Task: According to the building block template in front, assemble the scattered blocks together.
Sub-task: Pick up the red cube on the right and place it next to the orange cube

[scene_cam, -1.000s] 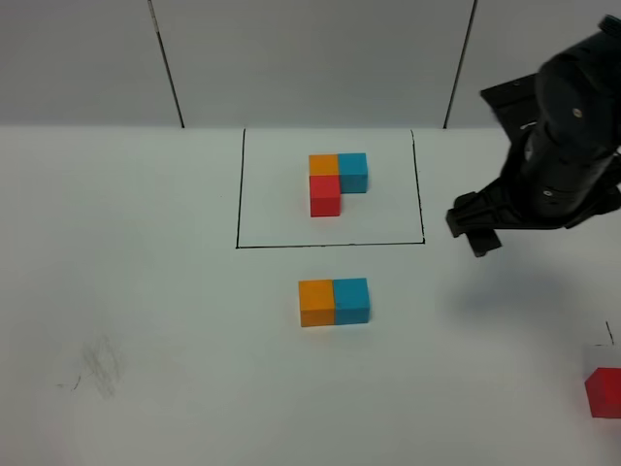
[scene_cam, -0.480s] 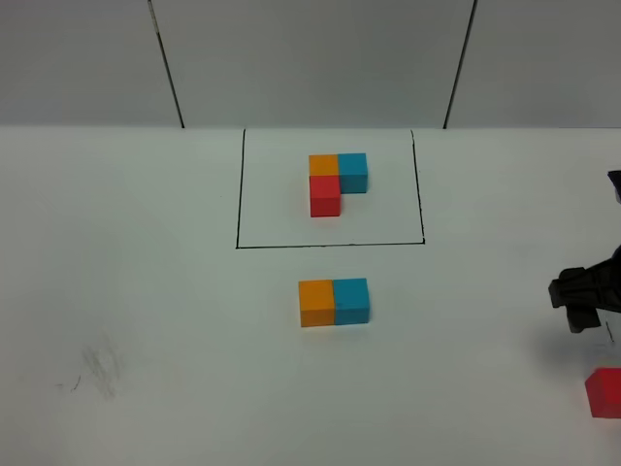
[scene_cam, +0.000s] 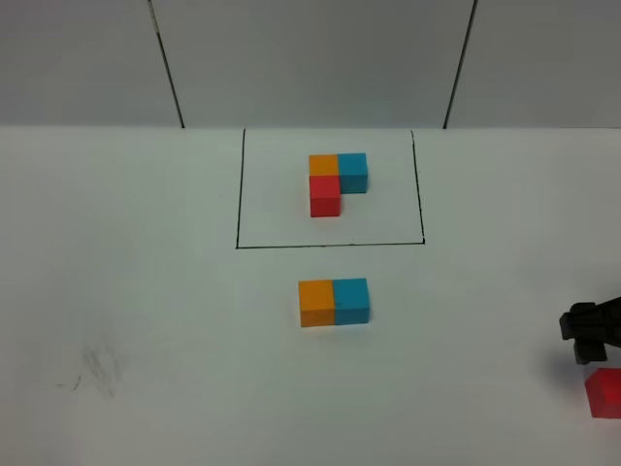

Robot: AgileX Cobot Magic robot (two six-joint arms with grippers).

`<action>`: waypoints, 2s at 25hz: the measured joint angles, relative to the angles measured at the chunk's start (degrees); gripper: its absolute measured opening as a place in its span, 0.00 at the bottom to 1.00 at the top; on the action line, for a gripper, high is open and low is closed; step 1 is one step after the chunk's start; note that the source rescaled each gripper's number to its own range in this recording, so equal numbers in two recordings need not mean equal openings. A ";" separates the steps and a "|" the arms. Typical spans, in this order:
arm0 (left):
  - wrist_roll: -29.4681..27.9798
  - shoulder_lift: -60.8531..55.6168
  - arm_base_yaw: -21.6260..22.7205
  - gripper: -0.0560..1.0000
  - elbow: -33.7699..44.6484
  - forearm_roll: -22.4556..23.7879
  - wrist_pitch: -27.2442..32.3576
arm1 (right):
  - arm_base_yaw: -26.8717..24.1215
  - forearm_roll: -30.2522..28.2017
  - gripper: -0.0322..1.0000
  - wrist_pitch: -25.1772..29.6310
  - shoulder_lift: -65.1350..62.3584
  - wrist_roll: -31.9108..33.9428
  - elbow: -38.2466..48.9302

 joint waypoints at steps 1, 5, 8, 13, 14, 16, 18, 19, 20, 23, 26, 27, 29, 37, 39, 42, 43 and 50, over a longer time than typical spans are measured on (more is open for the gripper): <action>0.00 0.00 0.00 0.98 0.00 0.00 0.00 | -0.20 0.28 0.91 -0.38 0.00 -0.05 0.33; 0.00 0.00 0.00 0.98 0.00 0.00 0.00 | -1.48 0.72 0.91 -3.06 -0.04 -0.71 2.50; 0.00 0.00 0.00 0.98 0.00 0.00 0.00 | -1.88 0.78 0.91 -4.09 -0.04 -0.85 3.61; 0.00 0.00 0.00 0.98 0.00 0.00 0.00 | -1.88 1.70 0.91 -4.92 2.43 -1.07 3.72; 0.00 0.00 0.00 0.98 0.00 0.00 0.00 | -1.88 1.95 0.91 -5.13 3.24 -1.07 3.72; 0.00 0.00 0.00 0.98 0.00 0.00 0.00 | -1.88 2.13 0.91 -5.58 4.35 -1.19 3.72; 0.00 0.00 0.00 0.98 0.00 0.00 0.00 | -1.88 2.13 0.91 -6.02 4.95 -1.25 3.72; 0.00 0.00 0.00 0.98 0.00 0.00 0.00 | -1.88 2.13 0.91 -6.13 5.10 -1.25 3.72; 0.00 0.00 0.00 0.98 0.00 0.00 0.00 | -1.88 2.13 0.91 -6.35 5.43 -1.25 3.72; 0.00 0.00 0.00 0.98 0.00 0.00 0.00 | -1.88 2.13 0.91 -6.62 6.52 -1.25 3.72; 0.00 0.00 0.00 0.98 0.00 0.00 0.00 | -1.88 2.17 0.91 -7.18 7.81 -1.32 3.72; 0.00 0.00 0.00 0.98 0.00 0.00 0.00 | -1.88 2.17 0.91 -7.45 8.16 -1.32 3.72; 0.00 0.00 0.00 0.98 0.00 0.00 0.00 | -1.88 2.17 0.91 -7.86 8.68 -1.32 3.72; -0.07 0.00 0.00 0.98 0.00 0.00 0.00 | -1.88 2.25 0.91 -8.90 10.93 -1.32 3.72; -0.07 0.00 0.00 0.98 0.00 0.00 0.00 | -1.88 2.27 0.91 -9.09 11.58 -1.32 3.72; -0.07 0.00 0.00 0.98 0.00 0.00 -0.06 | -1.88 2.31 0.91 -9.09 12.07 -1.32 3.72; -0.07 0.00 0.00 0.98 0.00 0.00 -0.06 | -1.88 2.31 0.90 -9.09 12.07 -1.32 3.72; -0.07 0.00 0.00 0.98 0.00 0.00 -0.06 | -1.88 2.31 0.46 -9.09 12.07 -1.32 3.72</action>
